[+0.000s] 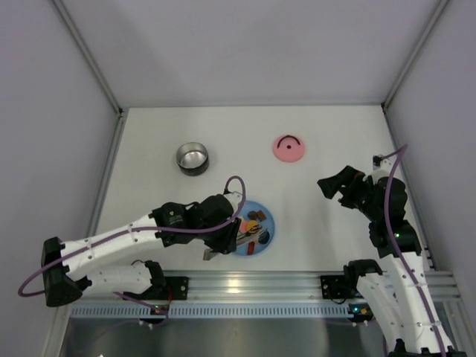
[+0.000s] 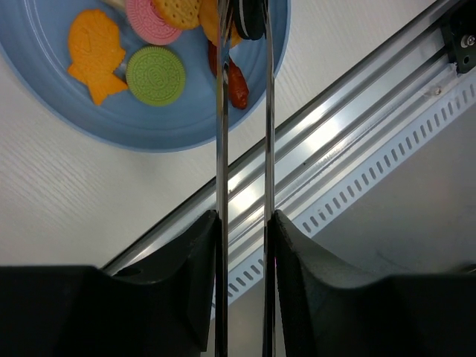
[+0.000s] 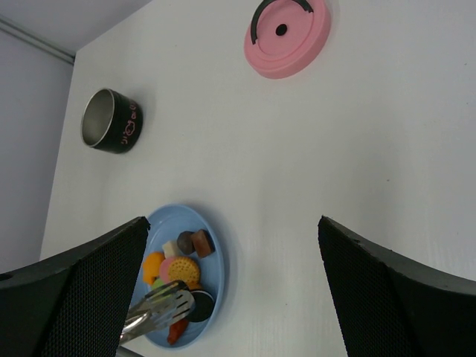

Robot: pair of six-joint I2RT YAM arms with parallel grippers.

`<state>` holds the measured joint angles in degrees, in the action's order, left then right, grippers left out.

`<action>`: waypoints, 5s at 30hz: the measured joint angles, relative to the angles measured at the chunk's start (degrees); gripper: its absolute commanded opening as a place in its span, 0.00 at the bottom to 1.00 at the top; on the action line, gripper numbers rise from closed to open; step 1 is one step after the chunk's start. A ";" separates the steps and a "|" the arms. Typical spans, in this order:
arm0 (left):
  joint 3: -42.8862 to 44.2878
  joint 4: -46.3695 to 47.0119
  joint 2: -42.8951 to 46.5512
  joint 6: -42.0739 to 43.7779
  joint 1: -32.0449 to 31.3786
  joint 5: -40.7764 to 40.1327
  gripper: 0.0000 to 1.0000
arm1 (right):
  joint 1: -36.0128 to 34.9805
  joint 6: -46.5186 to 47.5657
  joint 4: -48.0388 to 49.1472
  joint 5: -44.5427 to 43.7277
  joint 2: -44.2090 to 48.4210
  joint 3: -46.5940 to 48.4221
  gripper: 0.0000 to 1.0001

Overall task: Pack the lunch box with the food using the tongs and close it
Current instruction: Pick up the fake food from the plate, then place the fake food in the packing box, then pick up the fake food from the plate.

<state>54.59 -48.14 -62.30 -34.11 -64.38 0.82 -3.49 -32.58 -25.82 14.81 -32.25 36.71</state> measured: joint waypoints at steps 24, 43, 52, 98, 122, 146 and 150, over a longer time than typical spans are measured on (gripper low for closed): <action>9.55 -4.09 2.56 -0.48 -0.20 -8.35 0.23 | 0.00 0.04 0.02 -0.15 -0.04 -0.70 0.95; 19.02 -10.34 -1.95 -2.51 20.44 -30.73 0.22 | 0.00 0.00 0.22 0.63 -0.83 -0.70 0.95; 16.11 -1.51 -6.97 2.16 32.92 -25.11 0.22 | 0.00 -0.04 0.98 1.57 -0.94 -0.70 0.95; 18.12 -0.31 -7.91 6.38 22.25 -13.16 0.43 | 0.00 0.00 0.98 2.03 -1.60 -0.72 0.95; 4.35 -5.14 -1.27 -1.92 -1.36 -8.07 0.47 | 0.00 0.04 0.92 1.75 -1.64 -0.72 0.95; 1.31 -5.73 -1.14 -3.80 -5.22 -6.14 0.47 | 0.00 0.24 0.87 1.27 -0.90 -0.72 0.95; 1.01 -5.73 -0.83 -4.00 -5.42 -5.90 0.47 | 0.00 0.44 0.90 1.27 -0.81 -0.72 0.95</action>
<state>55.59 -53.87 -63.13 -38.11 -69.80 -5.08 -3.49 -32.14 -24.93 16.08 -33.06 35.99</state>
